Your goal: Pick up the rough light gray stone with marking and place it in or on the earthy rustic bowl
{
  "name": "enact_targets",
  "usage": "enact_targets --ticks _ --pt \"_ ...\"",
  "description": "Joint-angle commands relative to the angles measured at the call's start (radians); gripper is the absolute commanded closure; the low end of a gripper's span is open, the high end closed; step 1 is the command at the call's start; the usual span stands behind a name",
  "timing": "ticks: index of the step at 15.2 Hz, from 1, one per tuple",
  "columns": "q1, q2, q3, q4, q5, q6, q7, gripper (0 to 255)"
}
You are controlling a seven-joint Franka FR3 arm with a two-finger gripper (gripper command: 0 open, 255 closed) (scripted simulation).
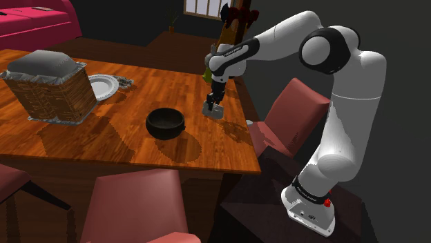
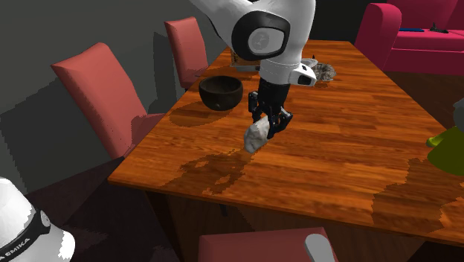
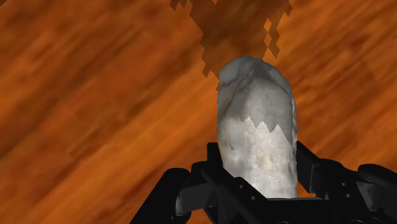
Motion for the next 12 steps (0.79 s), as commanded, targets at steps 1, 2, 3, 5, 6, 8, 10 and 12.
enact_targets --ticks 1,2,3,5,6,8,10,12 --pt "0.0 0.0 0.0 0.0 0.0 0.0 0.0 255" --pt "0.0 0.0 0.0 0.0 0.0 0.0 0.0 255" --pt "0.0 0.0 0.0 0.0 0.0 0.0 0.0 255" --pt "0.0 0.0 0.0 0.0 0.0 0.0 0.0 255" --pt "0.0 0.0 0.0 0.0 0.0 0.0 0.0 255" --pt "0.0 0.0 0.0 0.0 0.0 0.0 0.0 255" --pt "0.001 -0.015 -0.002 0.008 -0.006 -0.022 0.006 255" --pt "0.002 -0.028 -0.004 0.017 -0.011 -0.044 0.011 255"
